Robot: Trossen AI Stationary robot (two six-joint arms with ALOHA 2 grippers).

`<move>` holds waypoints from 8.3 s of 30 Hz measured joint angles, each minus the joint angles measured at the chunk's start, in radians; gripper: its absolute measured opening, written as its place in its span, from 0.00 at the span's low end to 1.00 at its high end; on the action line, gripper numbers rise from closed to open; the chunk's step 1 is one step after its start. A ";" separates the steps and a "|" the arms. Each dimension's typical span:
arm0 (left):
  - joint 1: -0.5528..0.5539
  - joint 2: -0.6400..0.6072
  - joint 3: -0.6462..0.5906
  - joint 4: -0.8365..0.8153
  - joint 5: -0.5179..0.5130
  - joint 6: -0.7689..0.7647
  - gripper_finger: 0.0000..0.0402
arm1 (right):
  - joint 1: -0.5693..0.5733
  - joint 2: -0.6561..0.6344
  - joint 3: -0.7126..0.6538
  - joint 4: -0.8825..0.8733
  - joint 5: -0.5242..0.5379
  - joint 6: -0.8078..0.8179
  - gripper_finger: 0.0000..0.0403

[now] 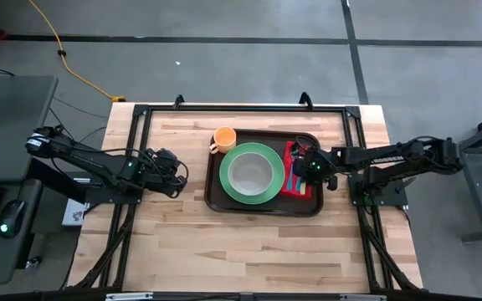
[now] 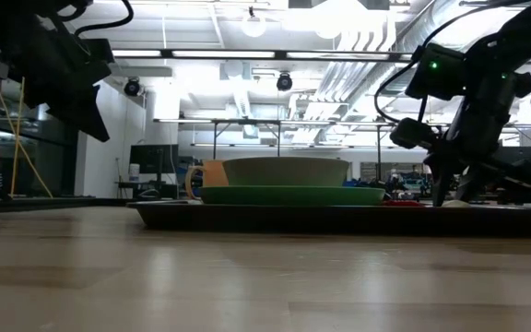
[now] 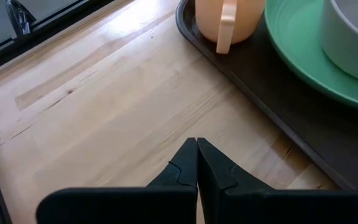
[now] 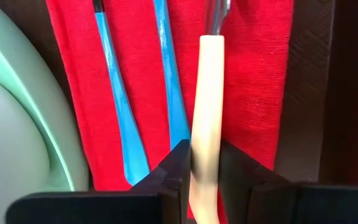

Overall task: Set up tray
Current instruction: Put the yellow table knife on the red napkin to the right of the blue fork, then return to Home Position

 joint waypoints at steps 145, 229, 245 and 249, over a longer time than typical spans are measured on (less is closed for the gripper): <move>0.000 0.000 0.000 0.033 0.028 0.000 0.08 | -0.174 -0.008 0.134 -0.270 -0.114 -0.305 0.21; 0.000 0.000 0.000 0.078 0.037 0.000 0.08 | -0.019 -0.076 0.134 -0.065 -0.114 -0.281 0.21; 0.000 0.000 0.008 0.131 0.089 0.000 0.08 | -0.019 -0.530 0.134 -0.023 0.153 -0.548 0.21; 0.000 -0.001 0.042 0.130 0.090 0.024 0.08 | -0.019 -0.582 0.134 -0.012 0.196 -0.634 0.19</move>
